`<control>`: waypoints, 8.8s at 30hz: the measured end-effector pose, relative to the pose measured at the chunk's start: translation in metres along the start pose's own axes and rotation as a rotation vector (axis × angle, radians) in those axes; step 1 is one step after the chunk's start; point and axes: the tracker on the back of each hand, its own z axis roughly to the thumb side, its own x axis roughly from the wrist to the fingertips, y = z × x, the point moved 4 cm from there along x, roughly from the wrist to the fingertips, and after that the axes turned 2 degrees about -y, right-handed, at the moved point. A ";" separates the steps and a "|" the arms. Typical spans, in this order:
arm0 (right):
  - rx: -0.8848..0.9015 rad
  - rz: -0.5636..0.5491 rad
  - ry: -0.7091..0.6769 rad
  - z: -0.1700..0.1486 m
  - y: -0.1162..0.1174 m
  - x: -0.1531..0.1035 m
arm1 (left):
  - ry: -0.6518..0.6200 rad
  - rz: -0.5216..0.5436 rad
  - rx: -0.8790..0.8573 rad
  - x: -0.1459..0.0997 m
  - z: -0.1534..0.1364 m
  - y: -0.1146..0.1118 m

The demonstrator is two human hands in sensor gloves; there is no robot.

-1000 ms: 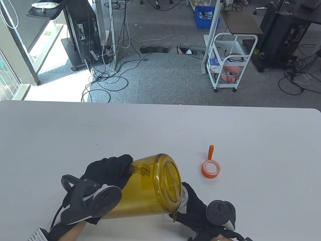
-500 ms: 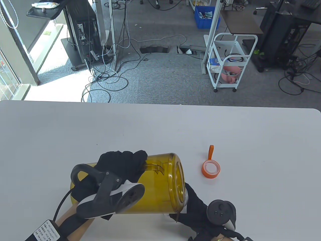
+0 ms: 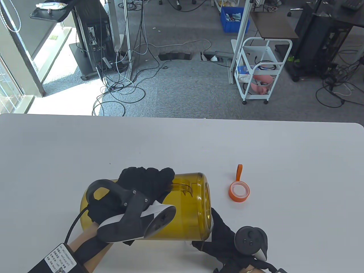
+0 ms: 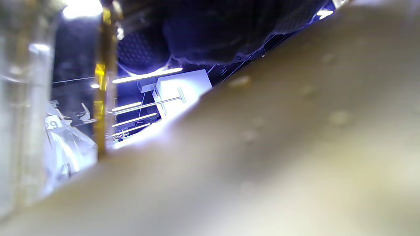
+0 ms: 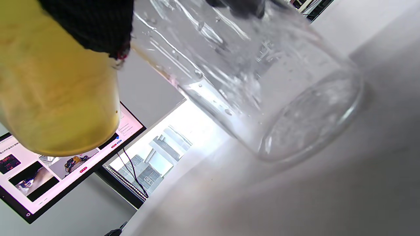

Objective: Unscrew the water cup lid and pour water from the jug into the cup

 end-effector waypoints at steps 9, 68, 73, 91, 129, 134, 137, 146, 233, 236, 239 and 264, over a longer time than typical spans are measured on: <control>-0.002 -0.001 0.000 0.000 0.000 0.000 | 0.004 0.000 0.007 -0.001 -0.001 0.001; -0.007 0.004 0.003 0.000 0.000 -0.001 | -0.040 -0.018 0.090 0.006 0.009 0.010; -0.007 0.004 0.003 0.000 0.000 -0.001 | -0.050 -0.015 0.096 0.007 0.010 0.011; -0.012 0.008 0.003 0.000 0.000 -0.001 | -0.052 -0.019 0.098 0.008 0.010 0.011; -0.013 0.008 0.005 -0.001 0.000 -0.001 | 0.071 0.041 -0.130 -0.022 -0.024 -0.028; -0.014 0.008 0.006 -0.001 -0.001 -0.001 | 0.147 0.087 -0.243 -0.043 -0.038 -0.052; -0.014 0.008 0.006 -0.001 -0.001 -0.001 | 0.214 0.124 -0.320 -0.060 -0.046 -0.071; -0.016 0.008 0.008 -0.001 0.000 -0.001 | 0.327 0.218 -0.599 -0.095 -0.053 -0.130; -0.005 0.027 0.019 -0.003 -0.001 -0.001 | 0.202 -0.181 -0.201 -0.067 0.075 -0.185; -0.002 0.058 0.019 -0.003 -0.002 -0.001 | 0.193 -0.240 -0.223 -0.071 0.079 -0.195; -0.080 0.122 0.047 -0.004 -0.010 -0.004 | 0.190 -0.289 -0.233 -0.075 0.080 -0.198; -0.912 0.144 0.250 -0.004 -0.055 -0.021 | 0.172 -0.363 -0.276 -0.074 0.077 -0.214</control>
